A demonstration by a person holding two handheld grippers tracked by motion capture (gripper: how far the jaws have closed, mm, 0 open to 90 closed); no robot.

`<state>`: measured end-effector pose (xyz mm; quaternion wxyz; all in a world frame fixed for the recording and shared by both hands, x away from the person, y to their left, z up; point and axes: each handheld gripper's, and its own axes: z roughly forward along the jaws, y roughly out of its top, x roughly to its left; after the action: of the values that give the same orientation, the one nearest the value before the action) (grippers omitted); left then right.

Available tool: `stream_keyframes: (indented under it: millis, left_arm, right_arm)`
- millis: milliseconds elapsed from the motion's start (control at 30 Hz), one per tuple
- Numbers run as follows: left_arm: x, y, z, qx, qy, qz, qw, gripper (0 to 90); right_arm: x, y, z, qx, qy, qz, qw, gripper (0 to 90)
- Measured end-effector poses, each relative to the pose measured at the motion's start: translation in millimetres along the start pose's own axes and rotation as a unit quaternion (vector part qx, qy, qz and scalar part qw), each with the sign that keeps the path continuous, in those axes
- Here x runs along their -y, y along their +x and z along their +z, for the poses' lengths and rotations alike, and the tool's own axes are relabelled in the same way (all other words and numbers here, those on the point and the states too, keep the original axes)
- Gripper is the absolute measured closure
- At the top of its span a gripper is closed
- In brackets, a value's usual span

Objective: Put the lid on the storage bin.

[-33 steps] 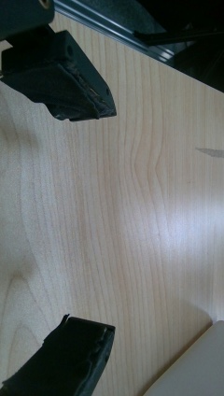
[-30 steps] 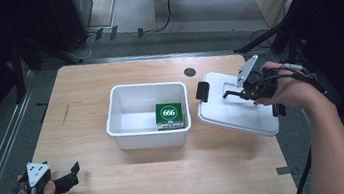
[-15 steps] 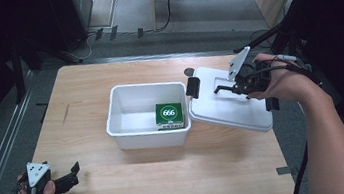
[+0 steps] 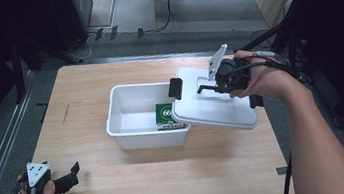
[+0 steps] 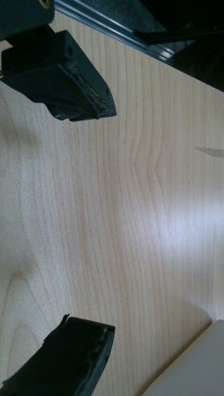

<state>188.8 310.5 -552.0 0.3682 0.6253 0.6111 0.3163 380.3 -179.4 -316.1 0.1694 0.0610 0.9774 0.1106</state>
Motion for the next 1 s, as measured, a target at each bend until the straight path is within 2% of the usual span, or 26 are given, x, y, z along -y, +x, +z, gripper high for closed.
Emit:
stream_keyframes:
  millis: [533,1000]
  left_arm:
    - [0.0,0.3,0.1,0.001,0.001,0.000,1.0000,0.2]
    - [0.1,0.3,0.1,0.002,-0.001,-0.004,1.0000,0.2]
  right_arm:
    - [-61.1,6.0,11.4,-0.013,-0.010,-0.039,0.9991,85.7]
    - [-101.6,13.3,19.4,-0.024,-0.014,-0.056,0.9980,85.7]
